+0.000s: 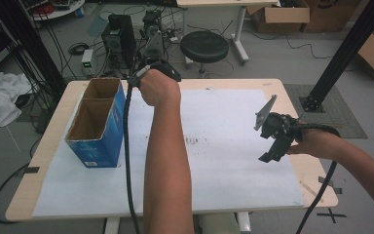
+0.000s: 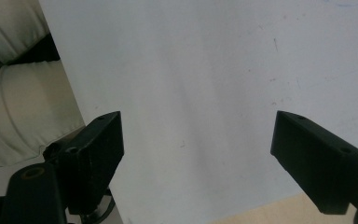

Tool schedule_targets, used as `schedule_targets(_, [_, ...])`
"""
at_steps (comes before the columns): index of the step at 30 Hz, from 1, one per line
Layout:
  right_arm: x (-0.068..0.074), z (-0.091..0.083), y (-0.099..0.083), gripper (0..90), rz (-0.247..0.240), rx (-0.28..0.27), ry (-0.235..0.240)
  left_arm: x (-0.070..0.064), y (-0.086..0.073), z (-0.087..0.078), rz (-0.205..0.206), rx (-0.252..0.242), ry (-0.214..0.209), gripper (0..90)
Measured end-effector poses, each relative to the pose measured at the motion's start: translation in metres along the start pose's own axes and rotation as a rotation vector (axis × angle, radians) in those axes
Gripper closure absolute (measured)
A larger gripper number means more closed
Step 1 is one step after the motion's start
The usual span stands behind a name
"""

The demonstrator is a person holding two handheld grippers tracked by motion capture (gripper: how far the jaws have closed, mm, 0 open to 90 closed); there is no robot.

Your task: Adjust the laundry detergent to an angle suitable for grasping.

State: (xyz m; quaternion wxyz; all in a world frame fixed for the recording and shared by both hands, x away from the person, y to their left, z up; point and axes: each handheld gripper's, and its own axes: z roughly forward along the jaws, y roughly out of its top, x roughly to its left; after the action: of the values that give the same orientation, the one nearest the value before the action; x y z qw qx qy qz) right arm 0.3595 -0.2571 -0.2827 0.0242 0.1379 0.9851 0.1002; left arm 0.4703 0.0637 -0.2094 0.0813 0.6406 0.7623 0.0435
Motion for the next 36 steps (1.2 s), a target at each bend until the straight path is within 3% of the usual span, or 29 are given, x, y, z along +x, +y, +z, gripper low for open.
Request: schedule_targets(36, [0.005, 0.000, 0.006, 16.8, -0.052, -0.029, 0.006, -0.002, -0.013, -0.013, 0.002, -0.023, 0.009, 20.8])
